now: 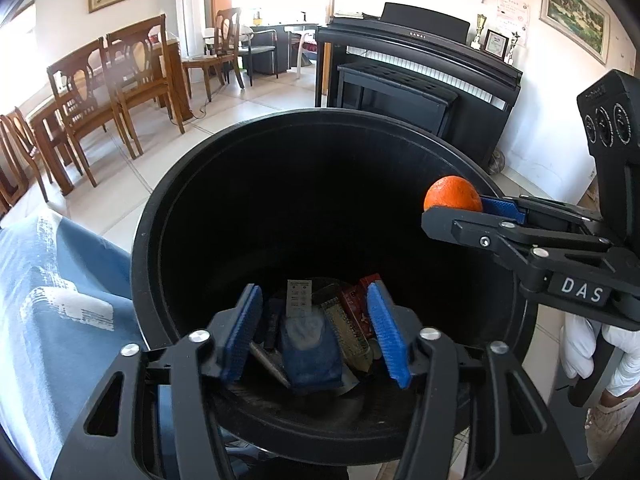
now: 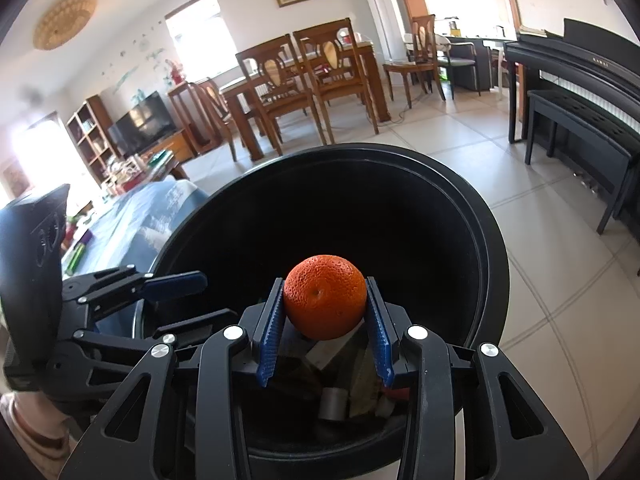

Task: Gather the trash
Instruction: 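Open the left tool over the bin while the right tool releases the orange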

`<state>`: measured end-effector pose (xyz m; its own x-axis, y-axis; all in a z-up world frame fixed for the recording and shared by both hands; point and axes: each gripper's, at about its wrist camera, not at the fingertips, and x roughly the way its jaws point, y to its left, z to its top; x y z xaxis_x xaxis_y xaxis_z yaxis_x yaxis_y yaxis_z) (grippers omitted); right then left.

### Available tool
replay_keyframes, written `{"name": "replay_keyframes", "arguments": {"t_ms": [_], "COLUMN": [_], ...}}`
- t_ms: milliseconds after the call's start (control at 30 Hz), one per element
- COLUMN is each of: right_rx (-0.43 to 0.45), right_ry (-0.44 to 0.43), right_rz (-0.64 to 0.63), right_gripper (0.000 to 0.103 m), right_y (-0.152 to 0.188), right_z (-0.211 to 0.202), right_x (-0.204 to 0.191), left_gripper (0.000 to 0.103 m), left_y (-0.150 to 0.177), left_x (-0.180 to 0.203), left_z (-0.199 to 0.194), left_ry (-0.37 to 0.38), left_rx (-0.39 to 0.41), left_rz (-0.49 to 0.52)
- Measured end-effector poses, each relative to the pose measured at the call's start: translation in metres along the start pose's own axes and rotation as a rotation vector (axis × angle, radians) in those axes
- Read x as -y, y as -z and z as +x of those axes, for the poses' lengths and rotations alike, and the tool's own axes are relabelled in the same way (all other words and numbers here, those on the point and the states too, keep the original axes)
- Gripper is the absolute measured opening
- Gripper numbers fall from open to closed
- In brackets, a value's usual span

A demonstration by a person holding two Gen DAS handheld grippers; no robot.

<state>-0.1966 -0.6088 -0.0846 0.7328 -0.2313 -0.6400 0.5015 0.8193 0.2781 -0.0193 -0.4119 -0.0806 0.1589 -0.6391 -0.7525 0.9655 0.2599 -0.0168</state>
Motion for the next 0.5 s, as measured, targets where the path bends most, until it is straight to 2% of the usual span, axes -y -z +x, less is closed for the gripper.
{"name": "replay_keyframes", "arguments": {"t_ms": [33, 167, 233, 300, 500], "right_rx": [-0.001, -0.003, -0.002, -0.014, -0.014], "right_ry": [0.002, -0.002, -0.003, -0.011, -0.011], "right_rz": [-0.001, 0.002, 0.008, 0.027, 0.03], "right_gripper": [0.039, 0.043, 0.054, 0.06, 0.061], "right_y": [0.0, 0.001, 0.001, 0.001, 0.003], "right_z": [0.0, 0.001, 0.002, 0.004, 0.005], "right_x": [0.0, -0.002, -0.004, -0.003, -0.01], "left_gripper": [0.068, 0.068, 0.068, 0.068, 0.072], "left_y": [0.0, 0.0, 0.001, 0.003, 0.008], "left_x": [0.0, 0.0, -0.001, -0.003, -0.005], "left_z": [-0.002, -0.006, -0.009, -0.012, -0.026], "left_ry": [-0.003, -0.005, -0.006, -0.008, -0.026], "left_rx": [0.007, 0.016, 0.02, 0.024, 0.046], "left_rz": [0.002, 0.002, 0.002, 0.001, 0.001]}}
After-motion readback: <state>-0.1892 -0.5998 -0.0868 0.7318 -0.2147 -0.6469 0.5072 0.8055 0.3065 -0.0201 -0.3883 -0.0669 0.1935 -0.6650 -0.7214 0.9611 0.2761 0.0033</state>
